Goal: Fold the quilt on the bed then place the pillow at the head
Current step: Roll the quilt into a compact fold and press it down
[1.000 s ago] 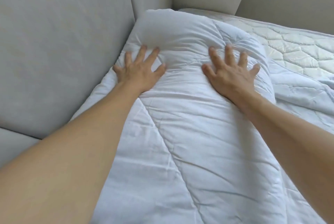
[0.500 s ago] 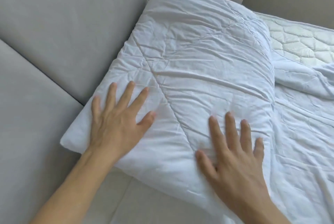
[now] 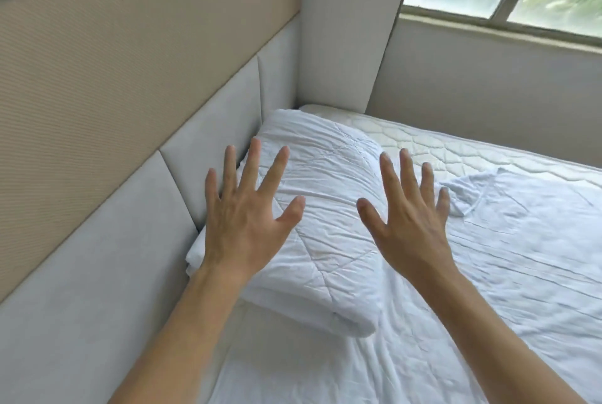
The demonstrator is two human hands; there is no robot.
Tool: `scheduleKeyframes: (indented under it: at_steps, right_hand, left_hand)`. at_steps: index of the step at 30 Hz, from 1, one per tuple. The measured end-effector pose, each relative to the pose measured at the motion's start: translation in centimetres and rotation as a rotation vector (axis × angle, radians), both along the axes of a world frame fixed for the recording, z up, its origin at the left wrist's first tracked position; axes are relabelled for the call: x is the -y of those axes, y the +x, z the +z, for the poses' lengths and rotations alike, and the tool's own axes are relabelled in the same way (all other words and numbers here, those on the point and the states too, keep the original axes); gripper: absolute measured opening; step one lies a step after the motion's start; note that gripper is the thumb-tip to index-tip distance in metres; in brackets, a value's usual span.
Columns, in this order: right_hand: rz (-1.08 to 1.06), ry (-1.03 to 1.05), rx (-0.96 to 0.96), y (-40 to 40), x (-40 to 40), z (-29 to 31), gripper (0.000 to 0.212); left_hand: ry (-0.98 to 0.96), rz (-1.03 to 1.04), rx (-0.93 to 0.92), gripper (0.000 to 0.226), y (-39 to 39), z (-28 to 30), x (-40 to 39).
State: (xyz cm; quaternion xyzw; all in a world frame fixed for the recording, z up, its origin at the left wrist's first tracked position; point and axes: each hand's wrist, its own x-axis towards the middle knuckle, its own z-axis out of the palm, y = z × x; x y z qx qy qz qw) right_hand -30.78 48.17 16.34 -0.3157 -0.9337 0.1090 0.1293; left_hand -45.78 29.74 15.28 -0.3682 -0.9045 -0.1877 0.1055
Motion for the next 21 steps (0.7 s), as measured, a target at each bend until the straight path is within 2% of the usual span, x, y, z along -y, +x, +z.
scheduleKeyframes:
  at_steps: [6,10,16,21]
  right_hand:
    - [0.031,0.093,-0.113,6.0,3.2,11.0,0.078]
    - [0.068,0.101,-0.221,11.9,5.3,16.4,0.077]
    - [0.092,0.112,-0.312,19.2,7.5,20.1,0.077]
    - [0.138,0.016,-0.321,22.0,11.1,19.0,0.076]
  left_hand:
    - [0.112,0.027,-0.076,0.074,8.5,11.4,2.0]
    - [0.146,0.083,-0.15,0.076,15.0,16.4,4.2]
    - [0.194,0.139,-0.156,0.079,22.2,19.3,8.0]
    - [0.21,0.178,-0.122,0.078,25.9,19.0,13.2]
